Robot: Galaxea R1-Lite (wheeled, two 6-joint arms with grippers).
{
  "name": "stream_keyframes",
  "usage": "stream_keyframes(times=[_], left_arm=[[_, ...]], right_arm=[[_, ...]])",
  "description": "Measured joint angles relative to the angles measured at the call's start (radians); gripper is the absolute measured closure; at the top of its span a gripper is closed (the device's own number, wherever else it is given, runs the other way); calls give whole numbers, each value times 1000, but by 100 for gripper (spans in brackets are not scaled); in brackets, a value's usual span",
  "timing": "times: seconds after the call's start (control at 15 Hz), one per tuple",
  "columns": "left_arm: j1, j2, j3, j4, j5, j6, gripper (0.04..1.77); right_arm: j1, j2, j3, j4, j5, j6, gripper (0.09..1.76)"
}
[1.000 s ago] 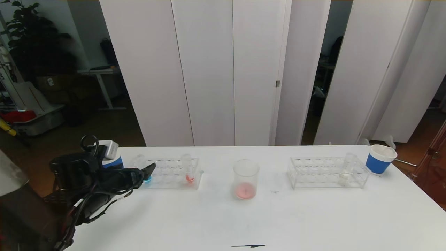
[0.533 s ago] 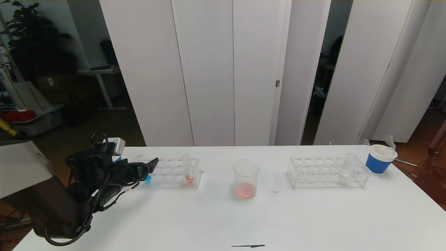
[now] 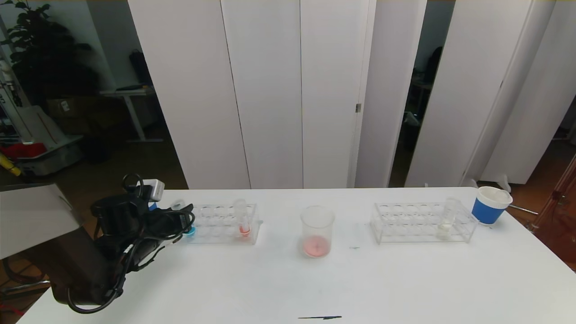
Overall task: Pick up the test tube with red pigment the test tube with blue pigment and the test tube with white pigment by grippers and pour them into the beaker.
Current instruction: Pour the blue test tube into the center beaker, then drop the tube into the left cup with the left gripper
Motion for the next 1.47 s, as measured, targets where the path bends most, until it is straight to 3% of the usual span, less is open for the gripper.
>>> stream_keyframes(times=[0.07,0.13,0.27,1.47], left_arm=[[1,1,1,0,-2,0,140],[1,3,2,0,-1,0,112],[0,8,2,1,-3,0,124],[-18,-45,-4,4,-3,41,124]], right_arm=[[1,0,0,1,0,0,12],[0,0,0,1,0,0,12],[0,0,0,1,0,0,12],[0,0,0,1,0,0,12]])
